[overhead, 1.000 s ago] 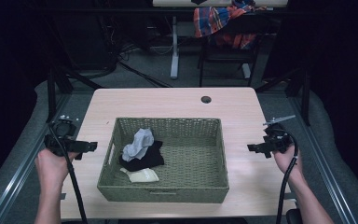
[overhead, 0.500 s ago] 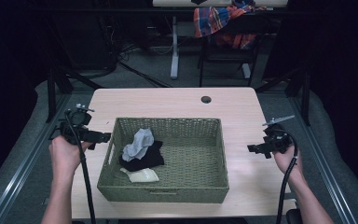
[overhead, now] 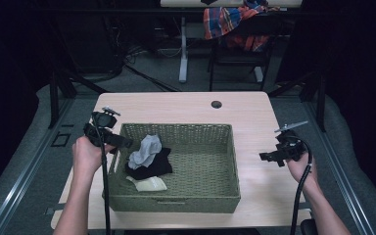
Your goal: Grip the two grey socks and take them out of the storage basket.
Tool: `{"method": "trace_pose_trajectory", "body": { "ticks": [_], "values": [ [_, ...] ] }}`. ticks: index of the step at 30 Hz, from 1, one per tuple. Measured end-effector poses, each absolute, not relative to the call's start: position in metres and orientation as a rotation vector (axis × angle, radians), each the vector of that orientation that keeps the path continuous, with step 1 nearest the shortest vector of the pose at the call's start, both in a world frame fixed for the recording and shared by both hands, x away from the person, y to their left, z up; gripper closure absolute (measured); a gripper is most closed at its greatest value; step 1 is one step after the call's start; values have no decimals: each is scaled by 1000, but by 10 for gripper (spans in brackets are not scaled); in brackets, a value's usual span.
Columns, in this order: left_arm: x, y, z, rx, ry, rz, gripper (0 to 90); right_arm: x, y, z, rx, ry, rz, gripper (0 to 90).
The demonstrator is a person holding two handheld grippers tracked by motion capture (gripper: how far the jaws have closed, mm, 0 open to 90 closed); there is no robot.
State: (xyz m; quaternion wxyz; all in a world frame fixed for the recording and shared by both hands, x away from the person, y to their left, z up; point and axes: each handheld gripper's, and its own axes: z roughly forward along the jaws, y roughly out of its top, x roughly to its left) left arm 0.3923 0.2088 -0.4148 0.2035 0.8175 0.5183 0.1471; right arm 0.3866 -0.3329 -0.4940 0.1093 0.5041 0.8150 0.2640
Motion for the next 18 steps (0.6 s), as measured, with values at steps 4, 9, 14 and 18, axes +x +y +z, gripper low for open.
{"method": "trace_pose_trajectory", "body": {
  "ticks": [4, 9, 14, 18],
  "values": [
    [398, 197, -419, 2320, 1416, 392, 1, 387, -332, -494, 1482, 2403, 770, 150],
    [405, 185, -426, 2351, 1396, 367, 1, 387, -332, -494, 1480, 2407, 752, 150],
    [413, 176, -434, 2373, 1384, 317, 36, 387, -333, -494, 1474, 2403, 753, 150],
    [418, 170, -440, 2391, 1369, 269, 79, 387, -333, -494, 1475, 2403, 754, 150]
  ]
}}
